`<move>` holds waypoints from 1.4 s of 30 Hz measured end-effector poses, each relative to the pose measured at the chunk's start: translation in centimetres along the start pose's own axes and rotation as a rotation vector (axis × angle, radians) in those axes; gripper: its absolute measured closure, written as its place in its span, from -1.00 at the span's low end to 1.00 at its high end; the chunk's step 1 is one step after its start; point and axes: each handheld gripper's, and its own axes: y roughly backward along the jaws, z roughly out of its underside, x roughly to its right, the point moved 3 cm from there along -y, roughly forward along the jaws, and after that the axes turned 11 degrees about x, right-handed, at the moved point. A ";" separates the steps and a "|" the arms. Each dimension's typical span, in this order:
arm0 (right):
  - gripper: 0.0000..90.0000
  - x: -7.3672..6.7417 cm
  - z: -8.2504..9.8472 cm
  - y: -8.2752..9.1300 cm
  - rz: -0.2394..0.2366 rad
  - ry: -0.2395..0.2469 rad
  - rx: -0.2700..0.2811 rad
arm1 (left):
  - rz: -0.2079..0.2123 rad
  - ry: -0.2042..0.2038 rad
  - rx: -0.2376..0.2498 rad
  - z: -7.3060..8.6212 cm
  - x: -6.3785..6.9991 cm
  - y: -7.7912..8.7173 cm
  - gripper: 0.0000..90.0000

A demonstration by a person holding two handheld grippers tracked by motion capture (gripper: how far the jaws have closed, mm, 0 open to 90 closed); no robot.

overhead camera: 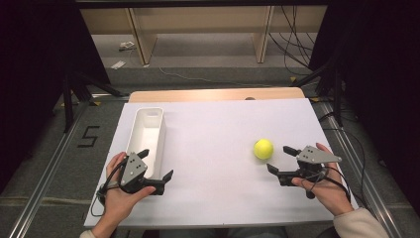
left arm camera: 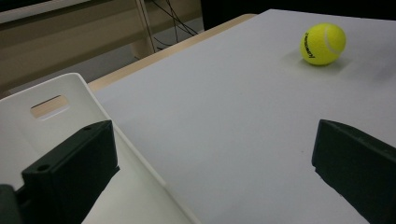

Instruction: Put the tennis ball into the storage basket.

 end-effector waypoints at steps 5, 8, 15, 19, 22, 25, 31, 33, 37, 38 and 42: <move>-0.66 0.2 -0.1 0.0 0.011 -0.008 0.007 | 0.004 -0.003 0.001 0.0 0.1 -0.1 -1.00; -0.66 0.3 -0.1 -0.1 0.020 -0.008 0.012 | 0.004 -0.002 0.000 0.0 0.2 -0.1 -1.00; -0.65 1.0 0.1 -0.9 0.046 -0.021 0.005 | -0.001 -0.002 0.002 0.0 0.0 0.0 -1.00; -0.65 1.4 0.2 -1.5 0.060 -0.019 -0.003 | -0.001 -0.003 0.004 -0.1 0.0 0.0 -1.00; -0.64 1.7 0.4 -2.2 0.069 -0.025 -0.011 | -0.004 -0.004 0.003 0.0 -0.1 0.0 -1.00; -0.64 1.9 0.5 -2.7 0.080 -0.022 -0.019 | 0.013 -0.109 0.006 -0.4 -0.9 0.1 -1.00; -0.64 2.5 0.8 -4.0 0.097 -0.025 -0.043 | 0.012 -0.112 0.007 -0.5 -0.9 0.2 -1.00; -0.64 2.7 1.0 -4.5 0.101 -0.028 -0.053 | 0.014 -0.114 0.008 -0.5 -0.9 0.2 -1.00; -0.64 3.2 1.3 -5.1 0.122 -0.027 -0.077 | 0.012 -0.108 0.006 -0.4 -0.8 0.2 -1.00; -0.64 3.3 1.3 -5.2 0.127 -0.028 -0.082 | 0.014 -0.112 0.006 -0.4 -0.9 0.2 -1.00; -0.64 3.5 1.5 -5.6 0.126 -0.033 -0.094 | 0.013 -0.113 0.004 -0.4 -0.9 0.2 -1.00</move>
